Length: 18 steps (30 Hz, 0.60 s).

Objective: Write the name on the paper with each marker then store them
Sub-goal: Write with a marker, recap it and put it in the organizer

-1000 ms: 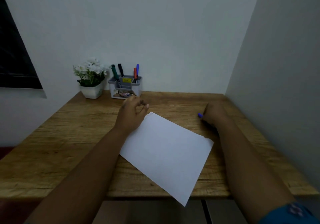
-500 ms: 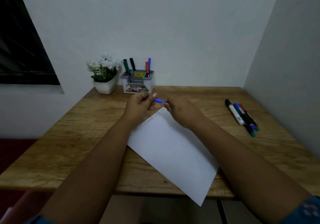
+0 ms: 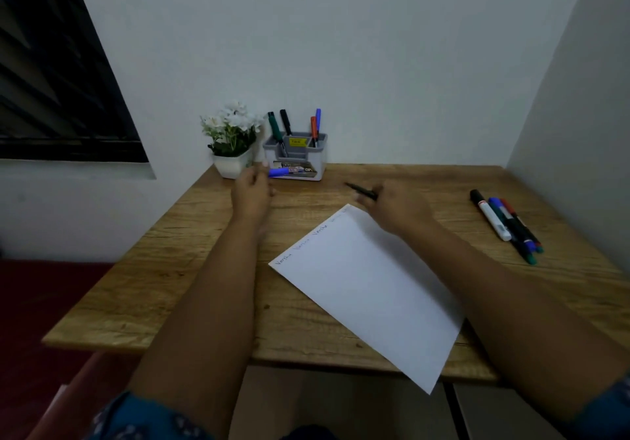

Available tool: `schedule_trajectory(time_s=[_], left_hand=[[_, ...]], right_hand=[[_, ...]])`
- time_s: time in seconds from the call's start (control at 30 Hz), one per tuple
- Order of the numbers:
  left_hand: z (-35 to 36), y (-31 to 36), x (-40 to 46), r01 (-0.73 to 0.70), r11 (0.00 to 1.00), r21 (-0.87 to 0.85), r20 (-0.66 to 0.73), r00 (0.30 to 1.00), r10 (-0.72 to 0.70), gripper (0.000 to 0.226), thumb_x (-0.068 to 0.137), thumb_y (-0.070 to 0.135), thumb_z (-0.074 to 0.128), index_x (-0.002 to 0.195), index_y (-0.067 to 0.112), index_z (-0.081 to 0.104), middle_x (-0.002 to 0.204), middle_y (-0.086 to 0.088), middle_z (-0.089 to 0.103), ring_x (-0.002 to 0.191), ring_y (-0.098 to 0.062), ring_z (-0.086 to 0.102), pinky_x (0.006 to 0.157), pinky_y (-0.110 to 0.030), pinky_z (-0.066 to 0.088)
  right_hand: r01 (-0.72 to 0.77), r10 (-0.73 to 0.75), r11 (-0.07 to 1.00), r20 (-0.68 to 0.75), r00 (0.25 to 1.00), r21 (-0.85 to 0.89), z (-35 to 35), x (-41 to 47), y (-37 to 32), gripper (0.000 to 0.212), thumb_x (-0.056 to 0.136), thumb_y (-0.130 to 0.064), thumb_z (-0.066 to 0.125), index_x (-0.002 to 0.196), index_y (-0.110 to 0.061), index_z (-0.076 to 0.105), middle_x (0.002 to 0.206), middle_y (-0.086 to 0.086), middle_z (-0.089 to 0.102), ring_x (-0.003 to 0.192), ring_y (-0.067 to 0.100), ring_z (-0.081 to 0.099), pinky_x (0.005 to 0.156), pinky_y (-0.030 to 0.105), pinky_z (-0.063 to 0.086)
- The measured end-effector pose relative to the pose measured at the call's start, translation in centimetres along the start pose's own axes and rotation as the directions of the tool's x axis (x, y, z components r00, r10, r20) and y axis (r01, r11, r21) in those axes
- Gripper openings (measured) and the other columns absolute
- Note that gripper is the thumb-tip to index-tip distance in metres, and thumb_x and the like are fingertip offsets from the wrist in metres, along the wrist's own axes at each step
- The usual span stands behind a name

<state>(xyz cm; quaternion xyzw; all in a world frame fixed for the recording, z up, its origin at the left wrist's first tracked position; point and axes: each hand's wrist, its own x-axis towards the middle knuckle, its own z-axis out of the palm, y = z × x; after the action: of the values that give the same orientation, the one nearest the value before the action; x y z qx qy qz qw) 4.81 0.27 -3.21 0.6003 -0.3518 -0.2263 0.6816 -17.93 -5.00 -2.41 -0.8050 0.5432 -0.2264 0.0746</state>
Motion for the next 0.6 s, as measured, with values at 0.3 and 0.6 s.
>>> schedule_trajectory(time_s=[0.3,0.6], left_hand=[[-0.2,0.9,-1.0,0.446,0.866,-0.225,0.326,0.872,-0.364,0.014,0.102,0.016,0.038,0.11,0.007,0.046,0.091,-0.014,0.058,0.068,-0.019,0.058,0.051,-0.023,0.052],[-3.0,0.4,-0.9,-0.27,0.696,0.665,0.61,0.734,-0.299,0.026,0.075,0.037,0.078,0.096,0.031,0.065,0.09,0.007,0.061,0.082,-0.011,0.056,0.065,-0.027,0.04]], right_hand=[[-0.076,-0.118,0.518,0.159,0.98,0.852,1.3,-1.7,0.7,0.025,0.103,-0.01,0.045,0.108,-0.031,0.058,0.086,-0.001,0.065,0.066,0.002,0.062,0.069,0.024,0.048],[0.247,-0.301,0.901,0.104,0.948,0.357,2.4,-0.2,3.3,0.067,0.068,-0.043,0.085,0.114,-0.023,0.041,0.113,-0.009,0.063,0.105,0.003,0.062,0.086,0.024,0.049]])
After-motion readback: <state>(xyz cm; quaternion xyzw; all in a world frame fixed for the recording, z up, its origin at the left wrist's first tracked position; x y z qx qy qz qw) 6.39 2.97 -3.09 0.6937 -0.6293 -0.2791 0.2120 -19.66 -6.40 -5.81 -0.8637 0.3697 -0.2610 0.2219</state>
